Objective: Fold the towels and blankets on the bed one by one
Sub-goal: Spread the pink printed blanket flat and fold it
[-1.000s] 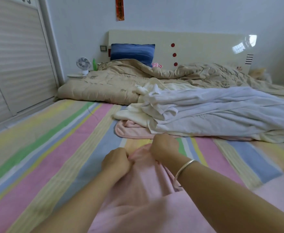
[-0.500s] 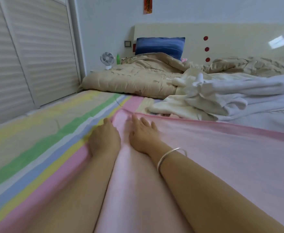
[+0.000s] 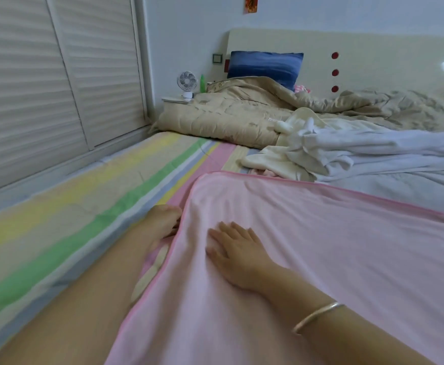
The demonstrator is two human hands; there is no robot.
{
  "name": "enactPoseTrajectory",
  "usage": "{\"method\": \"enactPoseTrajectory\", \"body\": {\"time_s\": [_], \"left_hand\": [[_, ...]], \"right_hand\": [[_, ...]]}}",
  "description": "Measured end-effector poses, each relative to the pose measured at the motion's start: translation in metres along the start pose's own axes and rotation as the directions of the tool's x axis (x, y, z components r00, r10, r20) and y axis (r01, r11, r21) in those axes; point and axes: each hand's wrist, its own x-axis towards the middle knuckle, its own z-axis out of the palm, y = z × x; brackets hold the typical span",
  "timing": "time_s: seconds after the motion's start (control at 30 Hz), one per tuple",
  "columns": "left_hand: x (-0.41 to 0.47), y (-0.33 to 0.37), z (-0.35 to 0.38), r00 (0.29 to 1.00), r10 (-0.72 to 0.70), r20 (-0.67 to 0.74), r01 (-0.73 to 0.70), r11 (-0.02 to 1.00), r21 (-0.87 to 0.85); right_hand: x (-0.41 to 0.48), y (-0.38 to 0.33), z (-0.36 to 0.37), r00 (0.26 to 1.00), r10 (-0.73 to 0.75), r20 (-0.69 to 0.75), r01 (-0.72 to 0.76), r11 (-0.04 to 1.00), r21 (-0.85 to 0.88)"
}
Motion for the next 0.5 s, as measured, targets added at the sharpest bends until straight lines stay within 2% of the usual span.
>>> {"method": "enactPoseTrajectory", "body": {"time_s": [0.13, 0.27, 0.33, 0.4, 0.47, 0.5], "left_hand": [[-0.096, -0.006, -0.027, 0.990, -0.085, 0.108, 0.080, 0.995, 0.055], [-0.182, -0.021, -0.059, 0.981, -0.180, 0.078, 0.162, 0.968, 0.190], [-0.207, -0.030, -0.068, 0.973, -0.218, 0.072, 0.191, 0.941, 0.278], [-0.227, -0.038, -0.077, 0.988, -0.154, 0.020, 0.129, 0.883, 0.451], [-0.239, -0.045, -0.085, 0.990, 0.023, -0.136, 0.073, 0.749, 0.658], [-0.245, -0.047, -0.088, 0.974, 0.100, -0.201, 0.079, 0.688, 0.721]], "right_hand": [[-0.081, -0.046, -0.001, 0.996, 0.001, 0.091, -0.004, 0.999, 0.038], [-0.159, -0.099, -0.002, 0.995, -0.049, 0.086, 0.040, 0.994, 0.105], [-0.184, -0.124, 0.011, 0.996, -0.053, 0.067, 0.047, 0.996, 0.075], [-0.203, -0.154, 0.030, 0.997, -0.054, 0.046, 0.055, 0.998, -0.023], [-0.215, -0.179, 0.041, 0.996, -0.082, 0.018, 0.083, 0.996, -0.024], [-0.221, -0.187, 0.045, 0.990, -0.143, -0.001, 0.143, 0.990, 0.006]]}}
